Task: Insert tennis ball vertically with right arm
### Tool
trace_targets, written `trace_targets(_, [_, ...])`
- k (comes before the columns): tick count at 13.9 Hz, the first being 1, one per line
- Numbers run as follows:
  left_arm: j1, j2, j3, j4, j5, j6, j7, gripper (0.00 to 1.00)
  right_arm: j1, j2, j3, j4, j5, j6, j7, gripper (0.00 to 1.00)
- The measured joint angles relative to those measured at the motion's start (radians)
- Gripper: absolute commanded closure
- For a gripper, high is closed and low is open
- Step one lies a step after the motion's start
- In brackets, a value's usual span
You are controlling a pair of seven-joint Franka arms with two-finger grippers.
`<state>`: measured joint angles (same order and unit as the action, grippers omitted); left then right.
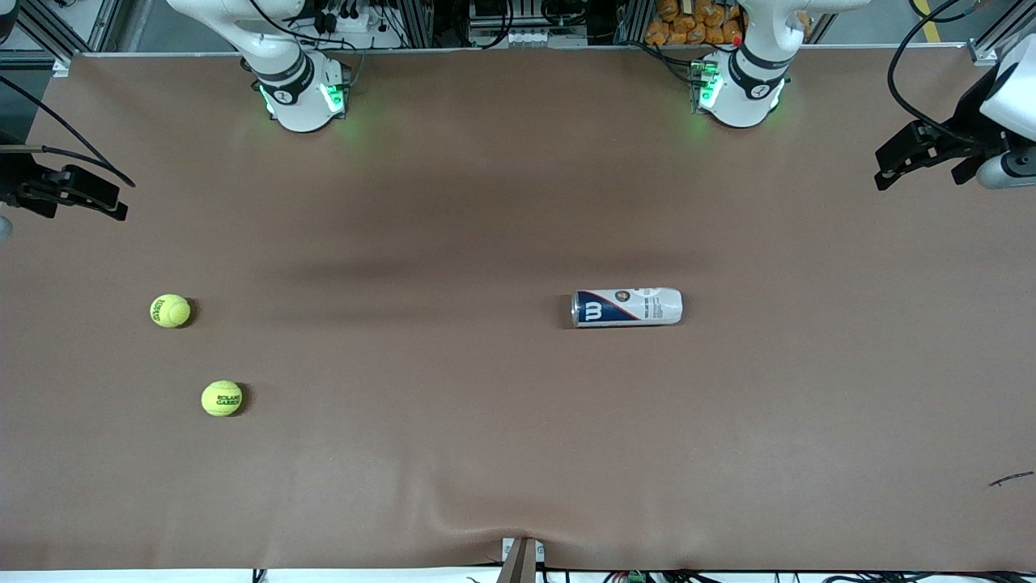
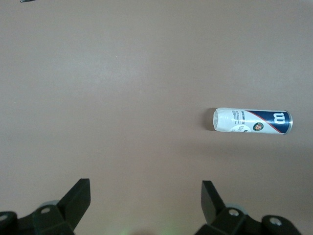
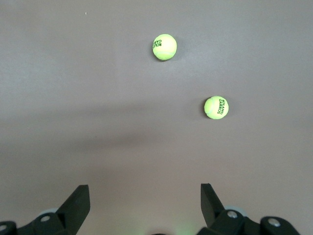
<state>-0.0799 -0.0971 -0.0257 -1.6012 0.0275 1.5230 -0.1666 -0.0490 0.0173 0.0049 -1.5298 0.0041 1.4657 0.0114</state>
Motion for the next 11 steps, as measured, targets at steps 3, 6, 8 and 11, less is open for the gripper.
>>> trace_targets(3, [0.002, 0.0, 0.001, 0.003, 0.0, 0.0, 0.0, 0.0, -0.001, 0.0, -0.003, -0.001, -0.001, -0.013, 0.0, 0.0])
trace_targets(6, [0.003, 0.0, 0.003, 0.003, 0.0, 0.0, 0.0, 0.0, -0.001, 0.0, -0.003, -0.001, -0.001, -0.014, 0.0, 0.0])
trace_targets(8, [0.004, 0.0, 0.004, 0.004, 0.0, 0.0, 0.0, 0.0, -0.001, 0.0, -0.003, -0.001, -0.002, -0.014, 0.0, 0.0])
trace_targets(11, [0.004, 0.0, 0.005, 0.005, 0.0, 0.0, 0.0, 0.0, -0.001, 0.0, -0.003, -0.001, -0.002, -0.014, 0.0, 0.0])
